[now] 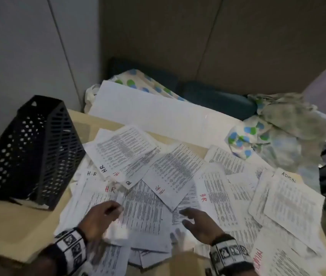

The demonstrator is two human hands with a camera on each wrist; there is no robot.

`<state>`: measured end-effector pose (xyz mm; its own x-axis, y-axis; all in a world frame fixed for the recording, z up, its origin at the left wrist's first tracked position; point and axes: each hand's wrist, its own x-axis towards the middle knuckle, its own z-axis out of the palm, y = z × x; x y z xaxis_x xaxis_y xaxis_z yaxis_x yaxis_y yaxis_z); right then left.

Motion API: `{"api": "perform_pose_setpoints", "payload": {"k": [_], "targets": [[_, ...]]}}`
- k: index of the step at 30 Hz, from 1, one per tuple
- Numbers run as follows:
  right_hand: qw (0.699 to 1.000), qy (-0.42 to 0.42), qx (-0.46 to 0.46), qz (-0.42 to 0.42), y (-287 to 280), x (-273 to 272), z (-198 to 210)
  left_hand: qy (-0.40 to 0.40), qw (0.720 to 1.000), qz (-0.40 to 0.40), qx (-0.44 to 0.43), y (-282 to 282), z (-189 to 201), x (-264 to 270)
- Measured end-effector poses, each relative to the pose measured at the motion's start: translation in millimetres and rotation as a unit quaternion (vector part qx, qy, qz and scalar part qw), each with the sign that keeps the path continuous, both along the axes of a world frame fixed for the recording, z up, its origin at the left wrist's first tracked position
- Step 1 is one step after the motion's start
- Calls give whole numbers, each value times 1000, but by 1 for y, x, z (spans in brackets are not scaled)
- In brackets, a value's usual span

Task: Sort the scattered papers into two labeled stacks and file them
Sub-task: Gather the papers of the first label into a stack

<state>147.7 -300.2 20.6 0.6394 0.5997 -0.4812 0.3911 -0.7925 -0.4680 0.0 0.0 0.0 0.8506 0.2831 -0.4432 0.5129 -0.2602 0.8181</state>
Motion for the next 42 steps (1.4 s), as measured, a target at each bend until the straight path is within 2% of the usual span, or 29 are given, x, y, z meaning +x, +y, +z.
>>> {"api": "perform_pose_setpoints", "payload": {"k": [2, 5, 10, 12, 15, 17, 20, 22, 26, 27, 30, 32, 35, 38, 40, 42], "targets": [[998, -44, -39, 20, 28, 7, -18, 52, 996, 35, 64, 12, -26, 16], [994, -50, -90, 47, 62, 4, -38, 86, 991, 99, 40, 20, -58, 36], [984, -82, -111, 114, 100, -32, -44, 103, 987, 110, 61, 11, -59, 46], [978, -51, -90, 180, 109, -45, -41, 75, 989, 124, 34, 11, -63, 45], [964, 50, -45, 259, 117, -49, -35, 49, 991, 106, 64, 12, -63, 42], [971, 55, -10, 231, 117, -38, -34, 36, 996, 42, 72, 10, -58, 43], [985, -108, 48, 124, 112, -9, -43, -25, 997, -23, 62, 9, -51, 41], [980, -170, 20, 97, 111, 11, -49, -29, 996, -50, 61, 10, -47, 38], [967, -153, -65, 195, 127, 34, -53, 28, 997, -74, 27, 12, -50, 35], [969, -153, -55, 187, 129, 37, -55, 23, 997, -69, 21, 11, -50, 36], [983, -155, -30, 97, 125, 46, -60, 12, 999, -47, -24, 10, -48, 39], [979, -156, -68, 113, 117, 48, -63, 22, 997, -53, -46, 10, -48, 37], [966, -138, -90, 200, 114, 50, -63, 34, 997, -61, -24, 3, -47, 37], [940, -141, -89, 297, 134, 43, -64, 24, 999, -29, 6, -12, -43, 44], [938, -162, -74, 297, 144, 39, -64, 11, 999, 1, 35, -19, -39, 49], [951, -156, -66, 258, 146, 38, -69, 8, 999, 14, 48, -22, -35, 51]]}}
